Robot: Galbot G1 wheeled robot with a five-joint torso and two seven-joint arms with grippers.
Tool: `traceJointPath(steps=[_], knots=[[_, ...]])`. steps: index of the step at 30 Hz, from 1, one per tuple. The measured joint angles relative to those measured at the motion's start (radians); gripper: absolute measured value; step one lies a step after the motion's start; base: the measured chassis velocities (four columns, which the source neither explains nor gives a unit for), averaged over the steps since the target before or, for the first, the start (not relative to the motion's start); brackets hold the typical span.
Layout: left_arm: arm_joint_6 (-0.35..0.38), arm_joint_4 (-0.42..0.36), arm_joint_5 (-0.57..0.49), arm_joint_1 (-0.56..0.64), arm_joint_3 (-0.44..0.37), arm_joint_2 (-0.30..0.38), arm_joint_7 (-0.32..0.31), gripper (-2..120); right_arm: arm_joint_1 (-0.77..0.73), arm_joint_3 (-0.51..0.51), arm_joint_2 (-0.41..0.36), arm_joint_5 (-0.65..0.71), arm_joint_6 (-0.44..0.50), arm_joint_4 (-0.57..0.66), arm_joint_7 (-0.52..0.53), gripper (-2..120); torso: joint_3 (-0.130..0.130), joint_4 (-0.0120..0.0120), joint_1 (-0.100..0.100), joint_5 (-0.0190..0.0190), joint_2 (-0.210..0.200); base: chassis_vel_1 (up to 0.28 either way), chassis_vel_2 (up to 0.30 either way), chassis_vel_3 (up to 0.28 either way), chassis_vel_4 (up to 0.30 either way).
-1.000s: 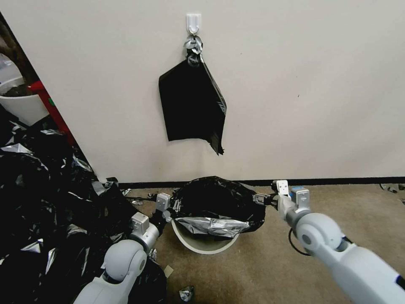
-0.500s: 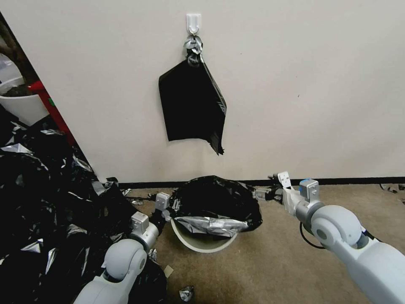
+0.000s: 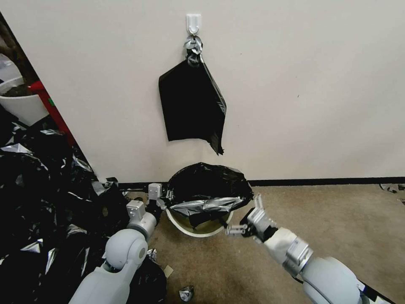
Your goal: Place a trash bag onto the trash bin.
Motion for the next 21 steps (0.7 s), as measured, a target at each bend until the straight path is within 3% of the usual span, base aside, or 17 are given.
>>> traceJointPath(steps=[8,21], knots=[[0.000,-0.030,0.002,0.018,-0.005,0.007,0.002,5,0.025,-0.018,0.018,-0.022,-0.012,-0.033,-0.010,99,0.000,0.0001,0.000,0.0000,0.000,0.000,0.000,0.000,0.000],[0.002,-0.045,0.011,0.027,0.000,0.005,0.002,5,0.039,-0.020,0.014,0.035,-0.067,-0.044,-0.018,54,0.000,0.0001,0.000,-0.0001,0.000,0.000,0.000,0.000,0.000]])
